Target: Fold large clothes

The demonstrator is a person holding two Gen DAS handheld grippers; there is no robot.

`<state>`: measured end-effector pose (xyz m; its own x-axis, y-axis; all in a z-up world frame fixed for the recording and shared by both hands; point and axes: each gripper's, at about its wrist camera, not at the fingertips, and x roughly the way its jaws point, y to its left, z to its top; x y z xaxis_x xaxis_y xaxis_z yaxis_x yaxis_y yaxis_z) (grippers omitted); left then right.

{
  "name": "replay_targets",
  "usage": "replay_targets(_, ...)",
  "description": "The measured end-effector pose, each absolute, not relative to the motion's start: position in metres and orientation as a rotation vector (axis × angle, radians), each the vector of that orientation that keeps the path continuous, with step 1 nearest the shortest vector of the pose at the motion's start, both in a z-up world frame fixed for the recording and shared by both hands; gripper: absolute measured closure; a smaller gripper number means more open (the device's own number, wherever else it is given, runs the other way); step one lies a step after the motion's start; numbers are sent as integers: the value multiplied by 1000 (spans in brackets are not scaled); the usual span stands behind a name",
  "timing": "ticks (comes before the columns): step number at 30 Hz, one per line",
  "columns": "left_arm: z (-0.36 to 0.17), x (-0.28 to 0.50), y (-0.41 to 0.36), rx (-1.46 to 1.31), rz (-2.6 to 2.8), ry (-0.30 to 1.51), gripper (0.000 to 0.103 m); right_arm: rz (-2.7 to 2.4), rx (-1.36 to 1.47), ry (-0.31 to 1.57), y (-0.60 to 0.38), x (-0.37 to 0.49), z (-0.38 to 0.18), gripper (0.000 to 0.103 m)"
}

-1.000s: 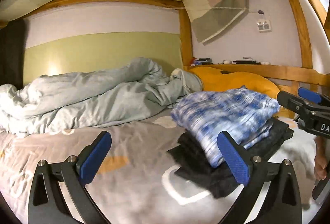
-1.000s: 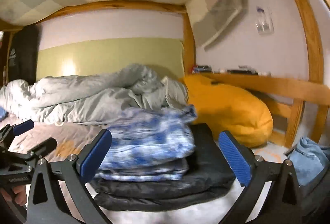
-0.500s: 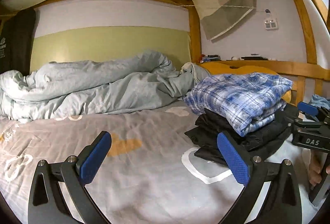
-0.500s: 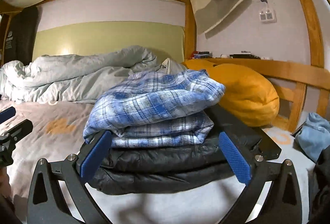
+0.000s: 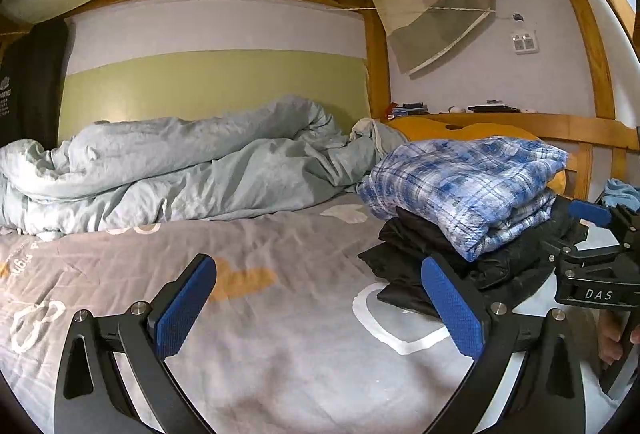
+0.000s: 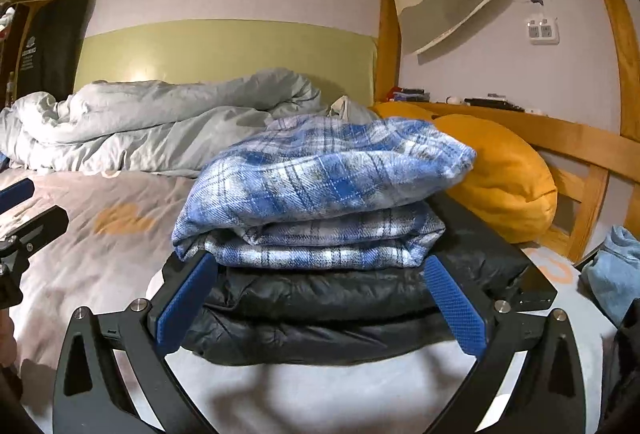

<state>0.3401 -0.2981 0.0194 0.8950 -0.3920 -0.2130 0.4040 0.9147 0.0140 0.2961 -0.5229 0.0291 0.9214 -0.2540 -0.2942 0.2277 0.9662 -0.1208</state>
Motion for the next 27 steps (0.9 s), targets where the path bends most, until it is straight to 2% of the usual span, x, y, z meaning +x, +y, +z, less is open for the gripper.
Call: replay_targets(27,19,331,-299,65,-408,169,0,-236,-81,296,-521,292,30,0)
